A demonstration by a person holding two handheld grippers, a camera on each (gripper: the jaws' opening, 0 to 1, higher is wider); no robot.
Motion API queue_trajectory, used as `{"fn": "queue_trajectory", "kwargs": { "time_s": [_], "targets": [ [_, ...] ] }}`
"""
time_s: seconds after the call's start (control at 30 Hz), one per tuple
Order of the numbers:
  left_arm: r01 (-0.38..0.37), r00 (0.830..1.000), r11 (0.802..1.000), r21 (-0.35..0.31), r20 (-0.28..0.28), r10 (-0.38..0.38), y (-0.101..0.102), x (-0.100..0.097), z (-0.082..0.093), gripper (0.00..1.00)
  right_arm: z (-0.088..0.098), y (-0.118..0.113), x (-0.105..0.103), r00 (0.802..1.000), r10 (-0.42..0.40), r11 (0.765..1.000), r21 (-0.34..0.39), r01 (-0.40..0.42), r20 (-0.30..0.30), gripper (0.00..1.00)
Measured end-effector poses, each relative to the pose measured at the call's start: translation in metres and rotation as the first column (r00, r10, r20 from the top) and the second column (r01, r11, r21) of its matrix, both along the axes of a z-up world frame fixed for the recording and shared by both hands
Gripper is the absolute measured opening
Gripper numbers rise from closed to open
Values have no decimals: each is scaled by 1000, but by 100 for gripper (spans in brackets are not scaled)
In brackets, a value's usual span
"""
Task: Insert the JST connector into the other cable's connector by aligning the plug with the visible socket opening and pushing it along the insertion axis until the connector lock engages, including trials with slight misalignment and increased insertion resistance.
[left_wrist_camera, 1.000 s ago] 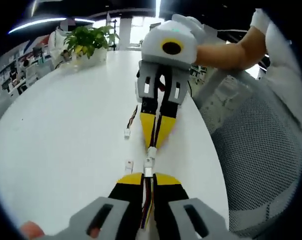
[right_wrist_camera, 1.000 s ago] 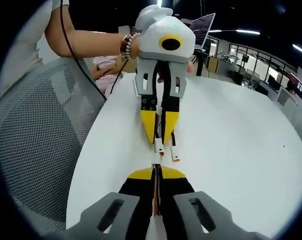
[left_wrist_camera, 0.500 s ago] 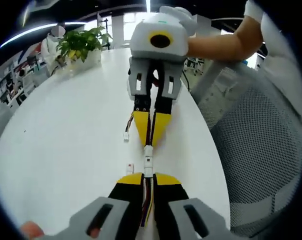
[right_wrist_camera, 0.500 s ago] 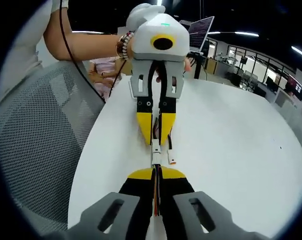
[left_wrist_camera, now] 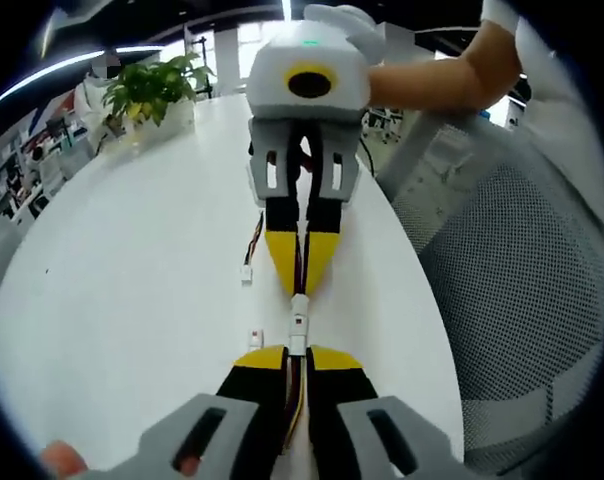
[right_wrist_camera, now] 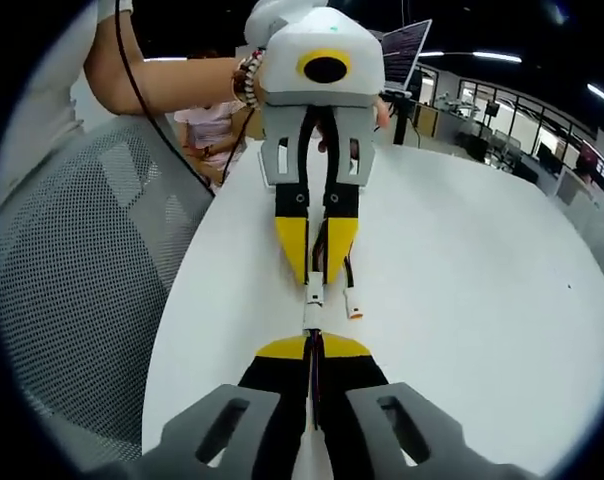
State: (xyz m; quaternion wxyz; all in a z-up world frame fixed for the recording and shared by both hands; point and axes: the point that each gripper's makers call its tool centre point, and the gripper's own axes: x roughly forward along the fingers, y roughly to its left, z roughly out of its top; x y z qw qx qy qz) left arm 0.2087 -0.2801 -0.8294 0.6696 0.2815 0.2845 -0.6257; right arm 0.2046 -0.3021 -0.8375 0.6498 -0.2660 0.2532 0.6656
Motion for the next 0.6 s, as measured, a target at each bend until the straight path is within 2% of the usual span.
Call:
{"fn": "queue_trajectory", "kwargs": {
  "time_s": [0.07, 0.13, 0.17, 0.2, 0.3, 0.37, 0.6],
  "targets": [
    [6, 1000, 1000, 7, 3, -6, -2, 0, -2, 0, -2, 0, -1, 1000, -4, 1000, -11, 4, -17, 0],
    [16, 1000, 1000, 15, 4, -17, -4, -2, -5, 0, -6, -2, -2, 998, -30, 999, -29, 28, -58, 0],
    [23, 1000, 1000, 20, 5, -23, -4, -3, -5, 0, -7, -3, -5, 994, -51, 998, -37, 48, -99, 0],
    [28, 1000, 999, 24, 8, -28, -5, -3, -6, 0, -7, -3, -4, 993, -55, 998, -31, 52, -106, 0],
    [34, 999, 999, 29, 5, -34, -4, -3, -7, 0, -3, -3, -2, 969, -125, 992, 0, 128, -213, 0],
    [34, 999, 999, 25, 6, -34, -5, -3, -7, 0, -2, -4, -2, 958, -140, 989, 4, 145, -249, 0],
    [53, 998, 998, 33, 15, -53, -9, -3, -8, 0, -7, -5, -6, 966, -122, 993, -25, 120, -230, 0]
  ]
}}
